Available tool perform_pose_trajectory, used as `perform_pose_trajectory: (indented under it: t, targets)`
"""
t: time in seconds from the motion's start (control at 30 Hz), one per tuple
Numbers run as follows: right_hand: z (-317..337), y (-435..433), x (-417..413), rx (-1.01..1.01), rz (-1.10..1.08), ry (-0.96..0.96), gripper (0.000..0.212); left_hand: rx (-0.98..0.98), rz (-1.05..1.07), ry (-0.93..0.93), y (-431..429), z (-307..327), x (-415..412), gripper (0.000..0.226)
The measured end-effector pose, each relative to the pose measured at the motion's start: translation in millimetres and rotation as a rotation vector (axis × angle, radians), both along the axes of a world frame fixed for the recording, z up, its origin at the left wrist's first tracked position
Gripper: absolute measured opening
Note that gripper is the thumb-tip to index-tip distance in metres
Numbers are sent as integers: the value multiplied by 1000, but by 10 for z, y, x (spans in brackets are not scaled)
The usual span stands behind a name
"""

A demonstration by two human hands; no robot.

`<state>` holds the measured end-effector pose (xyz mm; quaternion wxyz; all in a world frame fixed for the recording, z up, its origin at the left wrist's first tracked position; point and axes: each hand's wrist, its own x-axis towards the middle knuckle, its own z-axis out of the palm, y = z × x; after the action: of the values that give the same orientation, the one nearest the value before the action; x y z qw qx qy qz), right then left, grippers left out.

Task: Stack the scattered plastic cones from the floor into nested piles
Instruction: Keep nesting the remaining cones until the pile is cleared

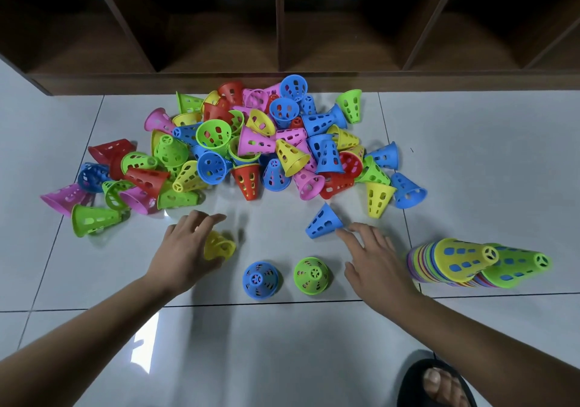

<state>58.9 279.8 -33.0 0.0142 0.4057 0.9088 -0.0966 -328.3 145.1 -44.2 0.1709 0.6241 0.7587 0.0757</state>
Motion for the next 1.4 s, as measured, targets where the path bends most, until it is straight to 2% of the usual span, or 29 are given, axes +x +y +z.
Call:
perform_pose_trajectory:
  t: [0.13,0.23,0.33,0.47,0.57,0.77,0.97,1.07,1.2,1.3,1.4]
  targets:
    - [63,98,-106,-38,36,53,77,-100,-65,-41,4,-44,-13,102]
    - [67,214,-170,-154,83,77,72,-138,-103,-101,-19,-91,-58,101]
    - [47,262,-185,-242,43,138,62,-106,-99,-143,-80,-113,-60,85]
    - [32,226,-158,-452,-153,323,43,-24,36,-127,-167,-121,30,59]
    - [23,142,-136,-562,-362,436,30,-16,64,-150,-188,-142,27,53]
    - [46,48,-46,-791,-736,758,19,5,184,-283,-102,-30,95,95]
    - [-39,-53,-3,-1053,-1049,991,24,0,284,-325,-28,24,215,98]
    - [-100,-107,50,-1003,-1050,943,27,-11,308,-302,-4,3,216,95]
    - [-169,-201,126,-901,-972,708,27,22,296,-320,34,5,230,90]
    - [-176,-235,146,-709,-803,531,33,77,271,-365,58,39,268,84]
    - [-122,-275,122,-573,-644,480,51,139,221,-366,69,81,277,81]
